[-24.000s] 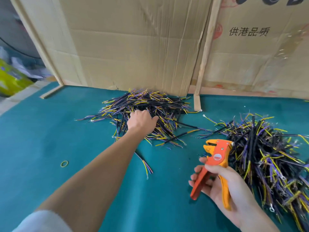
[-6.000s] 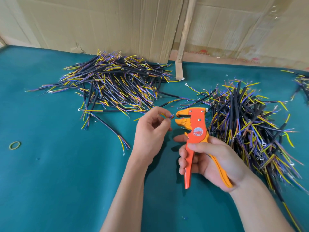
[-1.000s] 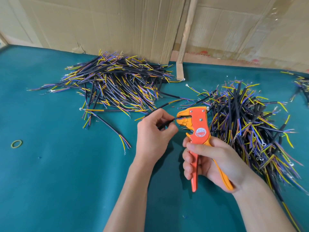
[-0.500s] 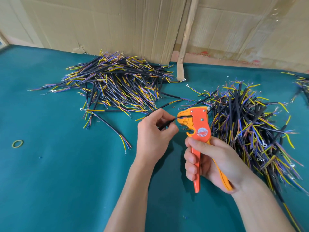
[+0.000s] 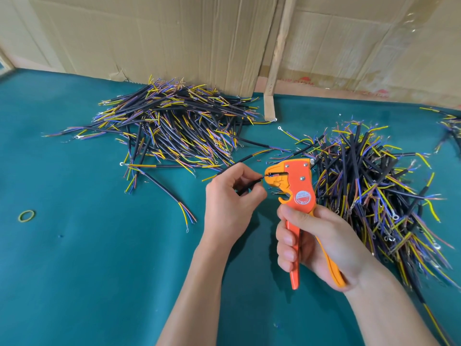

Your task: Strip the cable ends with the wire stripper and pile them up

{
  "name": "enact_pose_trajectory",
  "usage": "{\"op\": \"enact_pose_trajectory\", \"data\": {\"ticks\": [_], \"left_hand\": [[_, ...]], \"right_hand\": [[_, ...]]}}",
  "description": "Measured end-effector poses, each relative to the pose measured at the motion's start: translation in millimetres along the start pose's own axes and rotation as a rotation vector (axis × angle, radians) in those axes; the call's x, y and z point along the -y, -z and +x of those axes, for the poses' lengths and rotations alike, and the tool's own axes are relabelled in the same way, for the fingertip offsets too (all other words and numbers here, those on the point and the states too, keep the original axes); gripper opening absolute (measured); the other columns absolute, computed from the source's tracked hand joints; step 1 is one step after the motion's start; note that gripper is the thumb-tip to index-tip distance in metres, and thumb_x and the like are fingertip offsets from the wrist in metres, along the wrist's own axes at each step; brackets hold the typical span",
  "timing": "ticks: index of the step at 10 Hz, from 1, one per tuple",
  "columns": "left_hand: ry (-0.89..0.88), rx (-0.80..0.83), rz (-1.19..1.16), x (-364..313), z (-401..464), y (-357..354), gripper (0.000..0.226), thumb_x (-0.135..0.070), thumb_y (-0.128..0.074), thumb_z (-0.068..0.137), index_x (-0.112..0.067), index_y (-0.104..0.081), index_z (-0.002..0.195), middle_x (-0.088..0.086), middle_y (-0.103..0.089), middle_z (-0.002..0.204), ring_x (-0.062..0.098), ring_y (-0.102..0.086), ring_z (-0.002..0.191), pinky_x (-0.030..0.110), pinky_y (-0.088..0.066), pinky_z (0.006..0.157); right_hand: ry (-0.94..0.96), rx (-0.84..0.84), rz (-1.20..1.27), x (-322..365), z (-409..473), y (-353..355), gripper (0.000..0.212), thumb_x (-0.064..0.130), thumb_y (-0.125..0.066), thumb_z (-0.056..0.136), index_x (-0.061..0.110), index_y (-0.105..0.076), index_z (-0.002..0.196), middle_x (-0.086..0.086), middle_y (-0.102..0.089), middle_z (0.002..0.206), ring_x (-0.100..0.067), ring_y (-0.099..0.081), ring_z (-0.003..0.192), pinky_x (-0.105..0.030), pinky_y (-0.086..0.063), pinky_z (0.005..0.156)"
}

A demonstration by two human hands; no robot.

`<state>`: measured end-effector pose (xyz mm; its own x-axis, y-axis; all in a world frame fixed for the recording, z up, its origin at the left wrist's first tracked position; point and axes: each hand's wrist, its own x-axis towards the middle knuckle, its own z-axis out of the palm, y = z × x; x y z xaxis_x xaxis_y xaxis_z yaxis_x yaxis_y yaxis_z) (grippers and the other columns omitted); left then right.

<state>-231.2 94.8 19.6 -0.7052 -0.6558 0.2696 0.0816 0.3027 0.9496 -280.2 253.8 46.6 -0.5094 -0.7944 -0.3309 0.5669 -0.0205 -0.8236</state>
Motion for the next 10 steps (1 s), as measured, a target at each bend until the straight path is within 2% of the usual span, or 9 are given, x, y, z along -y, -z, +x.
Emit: {"op": "enact_pose_trajectory", "data": {"ticks": [1,2,3,5,6,7,8,9,10], "left_hand": [[0.012,0.001,-0.027,1,1,1,0.014,0.000,-0.071,0.078,-0.014,-0.068,0.076,0.006,-0.062,0.066,0.023,-0.048,0.059,0.026,-0.042,0.059],[0.028,0.028,-0.021,1,1,1,0.013,-0.002,-0.072,0.080,-0.014,-0.070,0.077,0.007,-0.064,0.065,0.016,-0.047,0.056,0.024,-0.041,0.056],[0.052,0.027,-0.046,0,0,3,0.015,0.000,-0.072,0.082,-0.015,-0.072,0.079,0.003,-0.069,0.067,0.014,-0.055,0.060,0.026,-0.047,0.060],[0.147,-0.038,-0.139,-11,-2,13,0.016,-0.001,-0.071,0.087,-0.016,-0.073,0.086,-0.002,-0.072,0.071,0.013,-0.053,0.056,0.029,-0.043,0.060],[0.170,-0.225,-0.195,-26,15,37,0.014,-0.008,-0.065,0.083,-0.020,-0.071,0.085,-0.001,-0.070,0.065,0.011,-0.052,0.051,0.025,-0.044,0.054],[0.220,-0.452,-0.338,-45,73,65,0.023,0.004,-0.051,0.085,-0.011,-0.068,0.092,0.001,-0.071,0.067,0.008,-0.058,0.053,0.022,-0.049,0.057],[0.279,-0.376,-0.177,-51,121,87,0.022,-0.004,-0.055,0.082,-0.001,-0.066,0.100,0.018,-0.069,0.089,0.030,-0.065,0.081,0.037,-0.052,0.084],[0.264,-0.202,0.235,-43,126,109,0.040,-0.011,-0.062,0.088,-0.011,-0.063,0.128,0.014,-0.068,0.124,0.032,-0.061,0.116,0.042,-0.047,0.104],[0.173,-0.165,0.381,-30,81,148,0.025,-0.011,-0.063,0.089,-0.025,-0.069,0.108,0.010,-0.072,0.109,0.034,-0.065,0.101,0.040,-0.053,0.087]], "right_hand": [[0.025,-0.040,0.005,-4,1,-4,0.033,0.027,-0.076,0.080,0.009,-0.050,0.089,-0.012,-0.040,0.061,-0.023,-0.038,0.044,-0.032,-0.039,0.045],[0.075,-0.128,-0.020,-8,4,-9,0.051,0.026,-0.080,0.082,0.015,-0.032,0.070,-0.005,-0.031,0.053,-0.016,-0.028,0.035,-0.022,-0.030,0.038],[0.075,-0.092,0.003,-7,3,-8,0.058,0.027,-0.082,0.081,0.014,-0.026,0.072,-0.005,-0.031,0.053,-0.015,-0.028,0.035,-0.022,-0.030,0.038],[0.061,0.013,0.032,2,-6,-10,0.049,0.017,-0.086,0.070,-0.002,-0.062,0.108,-0.025,-0.059,0.081,-0.035,-0.056,0.064,-0.046,-0.052,0.060],[0.027,-0.167,-0.115,5,-6,-11,0.053,0.013,-0.083,0.071,0.005,-0.063,0.120,-0.026,-0.071,0.095,-0.035,-0.060,0.066,-0.044,-0.052,0.057],[0.005,-0.288,-0.579,9,5,-27,0.032,0.022,-0.079,0.083,0.024,-0.064,0.111,-0.008,-0.072,0.095,-0.019,-0.061,0.064,-0.037,-0.050,0.057],[0.150,-0.335,-1.159,6,25,-49,0.017,0.020,-0.064,0.090,0.026,-0.055,0.103,0.002,-0.057,0.092,-0.020,-0.055,0.080,-0.039,-0.046,0.075],[0.260,-0.319,-1.707,-7,39,-67,0.034,0.029,-0.057,0.089,0.028,-0.049,0.123,0.000,-0.051,0.119,-0.030,-0.053,0.112,-0.042,-0.044,0.093],[0.282,-0.294,-1.783,-6,33,-65,0.042,0.031,-0.055,0.094,0.028,-0.047,0.135,0.001,-0.048,0.131,-0.028,-0.045,0.123,-0.041,-0.042,0.101]]}}
